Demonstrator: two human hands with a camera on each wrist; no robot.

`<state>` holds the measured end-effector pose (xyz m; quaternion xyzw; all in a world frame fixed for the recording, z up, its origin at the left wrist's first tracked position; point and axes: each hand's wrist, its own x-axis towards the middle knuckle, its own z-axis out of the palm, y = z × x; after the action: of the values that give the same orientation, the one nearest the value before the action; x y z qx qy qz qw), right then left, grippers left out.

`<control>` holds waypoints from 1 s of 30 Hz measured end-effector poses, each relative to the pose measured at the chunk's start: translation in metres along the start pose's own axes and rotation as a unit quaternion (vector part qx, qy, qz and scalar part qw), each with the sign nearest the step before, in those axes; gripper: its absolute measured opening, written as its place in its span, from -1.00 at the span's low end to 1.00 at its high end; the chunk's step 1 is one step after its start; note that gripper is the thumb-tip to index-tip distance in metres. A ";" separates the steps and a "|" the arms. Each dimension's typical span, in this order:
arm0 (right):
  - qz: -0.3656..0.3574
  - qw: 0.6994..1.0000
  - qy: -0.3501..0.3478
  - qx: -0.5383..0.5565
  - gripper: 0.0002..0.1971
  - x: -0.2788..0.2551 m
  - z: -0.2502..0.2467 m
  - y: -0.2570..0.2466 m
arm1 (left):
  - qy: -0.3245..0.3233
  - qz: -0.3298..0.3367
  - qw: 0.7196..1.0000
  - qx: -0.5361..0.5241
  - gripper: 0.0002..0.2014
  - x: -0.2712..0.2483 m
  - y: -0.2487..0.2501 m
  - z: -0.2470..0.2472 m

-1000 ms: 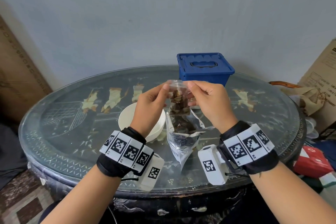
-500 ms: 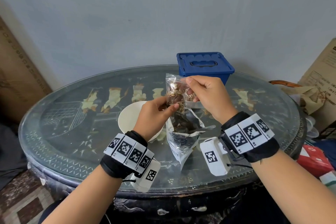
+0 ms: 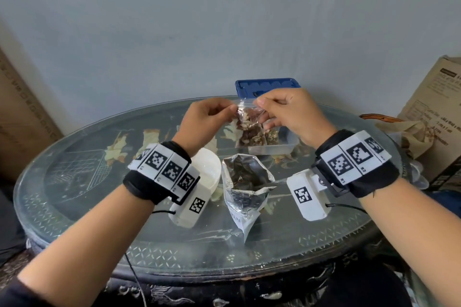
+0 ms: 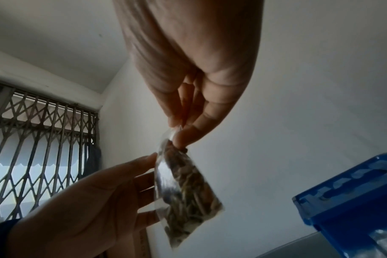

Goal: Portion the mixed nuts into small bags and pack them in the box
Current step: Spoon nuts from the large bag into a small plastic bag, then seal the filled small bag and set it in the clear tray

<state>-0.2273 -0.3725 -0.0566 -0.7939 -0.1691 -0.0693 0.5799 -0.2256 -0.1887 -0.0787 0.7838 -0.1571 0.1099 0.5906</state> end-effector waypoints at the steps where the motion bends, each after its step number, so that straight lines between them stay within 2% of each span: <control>1: 0.004 1.000 0.002 0.005 -0.92 0.006 -0.006 -0.001 | -0.010 0.001 1.000 0.004 -0.91 0.008 0.003 0.001; 5: 0.014 0.999 0.022 -0.021 -0.92 0.031 -0.029 0.002 | -0.042 0.001 0.999 0.032 -0.91 0.047 0.007 0.011; 8: 0.028 0.998 0.034 -0.039 -0.93 0.051 -0.046 0.018 | -0.073 0.002 0.994 0.087 -0.97 0.081 0.002 0.024; 10: 0.045 0.997 0.045 -0.051 -0.93 0.064 -0.054 0.037 | -0.091 0.002 0.987 0.136 -0.93 0.103 -0.008 0.034; 16: 0.116 0.988 0.074 -0.072 -0.90 0.097 -0.062 0.115 | -0.184 -0.004 0.940 0.287 -0.81 0.156 -0.054 0.073; 23: 0.174 0.975 0.083 -0.113 -0.88 0.115 -0.058 0.198 | -0.264 -0.041 0.904 0.334 -0.80 0.186 -0.113 0.106; 30: 0.218 0.960 0.059 -0.164 -0.88 0.114 -0.044 0.241 | -0.328 -0.058 0.856 0.395 -0.77 0.188 -0.151 0.124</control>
<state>-0.0330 -0.4582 -0.2242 -0.8901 0.0563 -0.0143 0.4522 0.0032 -0.2912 -0.1802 0.9494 -0.2397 -0.1357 0.1512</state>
